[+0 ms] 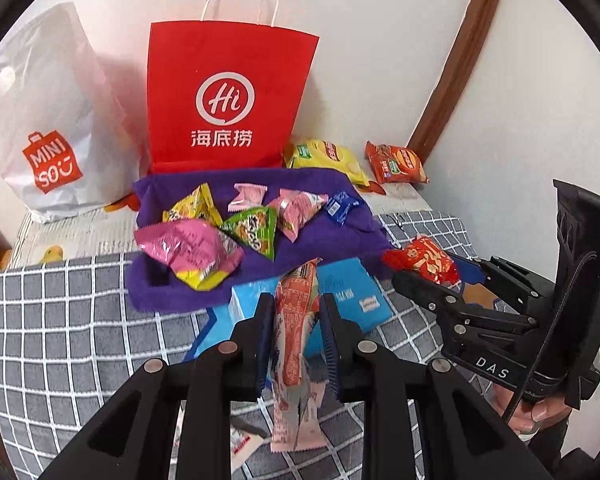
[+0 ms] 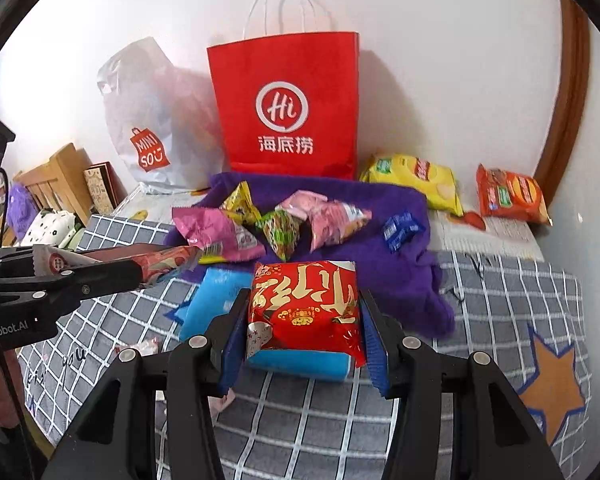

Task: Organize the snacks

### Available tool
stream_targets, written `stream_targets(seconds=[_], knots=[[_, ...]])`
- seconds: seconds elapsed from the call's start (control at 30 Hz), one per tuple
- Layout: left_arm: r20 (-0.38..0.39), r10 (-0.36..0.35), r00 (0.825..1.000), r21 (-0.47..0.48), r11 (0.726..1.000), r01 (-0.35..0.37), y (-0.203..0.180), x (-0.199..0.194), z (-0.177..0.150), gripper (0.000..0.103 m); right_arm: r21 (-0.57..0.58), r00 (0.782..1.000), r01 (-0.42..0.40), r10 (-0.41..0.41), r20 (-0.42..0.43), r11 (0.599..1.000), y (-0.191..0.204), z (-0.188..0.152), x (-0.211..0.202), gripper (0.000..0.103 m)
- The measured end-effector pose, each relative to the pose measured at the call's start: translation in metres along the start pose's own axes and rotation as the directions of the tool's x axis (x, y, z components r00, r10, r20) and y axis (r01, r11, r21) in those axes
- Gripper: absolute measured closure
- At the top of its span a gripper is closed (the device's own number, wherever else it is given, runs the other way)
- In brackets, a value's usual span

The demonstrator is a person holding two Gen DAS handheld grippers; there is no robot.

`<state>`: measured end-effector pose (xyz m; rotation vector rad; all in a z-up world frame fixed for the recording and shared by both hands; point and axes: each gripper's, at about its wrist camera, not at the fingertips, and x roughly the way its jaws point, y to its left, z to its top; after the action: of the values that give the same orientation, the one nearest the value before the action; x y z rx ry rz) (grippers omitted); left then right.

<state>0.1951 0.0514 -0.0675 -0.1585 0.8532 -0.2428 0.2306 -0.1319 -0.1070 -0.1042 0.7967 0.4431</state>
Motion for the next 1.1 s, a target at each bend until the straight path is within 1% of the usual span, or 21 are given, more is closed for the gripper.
stream_targets(seconds=[0.2, 0.37, 0.63, 0.8, 0.9, 1.0, 1.1], knots=[[0.005, 0.008, 1.0, -0.007, 1.0, -0.007, 0.008, 0.01, 0.02, 0.081, -0.037, 1.0, -0.013, 0.013, 0.004, 0.999, -0.004, 0.026, 0.012, 0.052], [0.006, 0.01, 1.0, -0.028, 1.0, -0.01, 0.018, 0.021, 0.035, 0.081, -0.031, 1.0, -0.005, 0.006, 0.017, 1.0, -0.012, 0.044, 0.023, 0.052], [0.01, 0.031, 0.999, -0.035, 0.999, -0.031, 0.032, 0.039, 0.065, 0.081, -0.005, 1.0, -0.016, 0.016, 0.022, 1.0, -0.022, 0.074, 0.051, 0.052], [0.005, 0.05, 0.999, -0.054, 0.997, -0.05, 0.044, 0.052, 0.082, 0.081, -0.011, 0.998, -0.043, 0.043, 0.037, 0.999, -0.021, 0.098, 0.071, 0.052], [-0.001, 0.043, 0.999, -0.081, 0.996, -0.043, 0.053, 0.062, 0.09, 0.081, -0.019, 0.998, -0.054, 0.054, 0.027, 0.998, -0.019, 0.109, 0.085, 0.052], [-0.008, 0.033, 0.999, -0.1, 0.994, -0.034, 0.061, 0.073, 0.094, 0.081, -0.02, 0.998, -0.066, 0.066, 0.021, 0.998, -0.018, 0.112, 0.099, 0.052], [-0.015, 0.031, 0.999, -0.103, 0.994, -0.033, 0.066, 0.084, 0.092, 0.081, -0.046, 0.998, -0.066, 0.065, -0.017, 0.997, -0.017, 0.109, 0.114, 0.052]])
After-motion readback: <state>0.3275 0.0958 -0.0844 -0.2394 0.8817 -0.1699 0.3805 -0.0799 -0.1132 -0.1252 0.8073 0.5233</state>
